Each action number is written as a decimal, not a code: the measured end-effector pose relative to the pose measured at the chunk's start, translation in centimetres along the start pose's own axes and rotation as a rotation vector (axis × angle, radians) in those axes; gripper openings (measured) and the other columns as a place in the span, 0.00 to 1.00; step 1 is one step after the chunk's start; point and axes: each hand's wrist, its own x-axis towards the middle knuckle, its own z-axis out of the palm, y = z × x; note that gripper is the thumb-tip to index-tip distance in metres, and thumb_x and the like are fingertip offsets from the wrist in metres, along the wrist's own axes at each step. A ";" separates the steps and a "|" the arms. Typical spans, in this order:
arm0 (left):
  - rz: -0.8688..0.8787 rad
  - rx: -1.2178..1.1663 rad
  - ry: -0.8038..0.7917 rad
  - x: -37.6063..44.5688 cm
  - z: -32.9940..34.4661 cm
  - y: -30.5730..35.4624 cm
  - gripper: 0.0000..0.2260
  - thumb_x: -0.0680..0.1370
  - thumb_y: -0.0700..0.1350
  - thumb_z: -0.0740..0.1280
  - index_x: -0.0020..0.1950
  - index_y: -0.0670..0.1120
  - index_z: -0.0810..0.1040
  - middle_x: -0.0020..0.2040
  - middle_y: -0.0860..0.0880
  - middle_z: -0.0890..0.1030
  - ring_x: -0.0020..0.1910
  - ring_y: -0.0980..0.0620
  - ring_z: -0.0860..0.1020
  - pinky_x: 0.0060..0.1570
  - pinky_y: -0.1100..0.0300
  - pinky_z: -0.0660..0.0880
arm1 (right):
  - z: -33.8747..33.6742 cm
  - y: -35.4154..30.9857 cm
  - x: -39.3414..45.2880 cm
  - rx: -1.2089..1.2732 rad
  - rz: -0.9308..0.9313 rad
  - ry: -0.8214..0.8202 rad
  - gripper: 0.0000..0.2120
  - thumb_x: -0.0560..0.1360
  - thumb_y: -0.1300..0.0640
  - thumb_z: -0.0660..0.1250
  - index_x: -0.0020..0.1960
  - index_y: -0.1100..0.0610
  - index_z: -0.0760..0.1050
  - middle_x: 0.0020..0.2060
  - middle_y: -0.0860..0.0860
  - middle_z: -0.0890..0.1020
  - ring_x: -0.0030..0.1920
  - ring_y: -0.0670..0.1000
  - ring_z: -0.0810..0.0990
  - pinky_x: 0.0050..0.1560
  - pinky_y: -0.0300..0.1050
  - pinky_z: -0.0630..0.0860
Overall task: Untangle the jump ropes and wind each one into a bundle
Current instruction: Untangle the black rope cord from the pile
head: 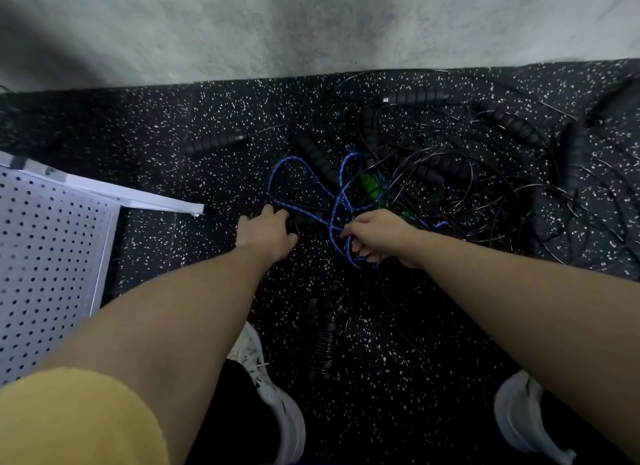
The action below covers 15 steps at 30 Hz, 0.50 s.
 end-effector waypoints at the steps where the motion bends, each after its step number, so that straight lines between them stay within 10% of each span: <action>1: 0.010 0.004 0.013 -0.4 -0.7 0.0 0.21 0.82 0.57 0.60 0.73 0.50 0.67 0.66 0.46 0.73 0.61 0.43 0.76 0.67 0.44 0.64 | -0.1 -0.3 -0.3 -0.014 -0.010 0.007 0.12 0.84 0.54 0.60 0.56 0.57 0.81 0.37 0.52 0.79 0.35 0.50 0.76 0.33 0.41 0.77; 5: 0.117 -0.167 0.015 -2.3 -4.5 0.1 0.20 0.82 0.54 0.62 0.73 0.52 0.65 0.48 0.51 0.78 0.48 0.45 0.78 0.52 0.51 0.71 | -0.8 -1.9 -1.8 -0.039 -0.069 0.043 0.10 0.83 0.54 0.62 0.57 0.56 0.80 0.39 0.52 0.81 0.36 0.50 0.77 0.36 0.43 0.79; 10: 0.234 -0.332 -0.041 -5.4 -8.8 0.5 0.21 0.82 0.50 0.65 0.74 0.54 0.64 0.51 0.48 0.81 0.45 0.47 0.79 0.41 0.54 0.70 | -1.8 -4.8 -4.9 -0.083 -0.210 0.156 0.07 0.82 0.57 0.61 0.59 0.54 0.73 0.50 0.55 0.81 0.40 0.52 0.78 0.41 0.50 0.80; 15: 0.265 -0.360 -0.027 -9.4 -13.3 -0.1 0.13 0.82 0.49 0.66 0.65 0.52 0.68 0.48 0.47 0.80 0.43 0.47 0.78 0.39 0.53 0.71 | -2.1 -6.4 -9.0 -0.267 -0.315 0.081 0.27 0.79 0.55 0.66 0.75 0.47 0.61 0.58 0.52 0.76 0.41 0.50 0.79 0.35 0.40 0.72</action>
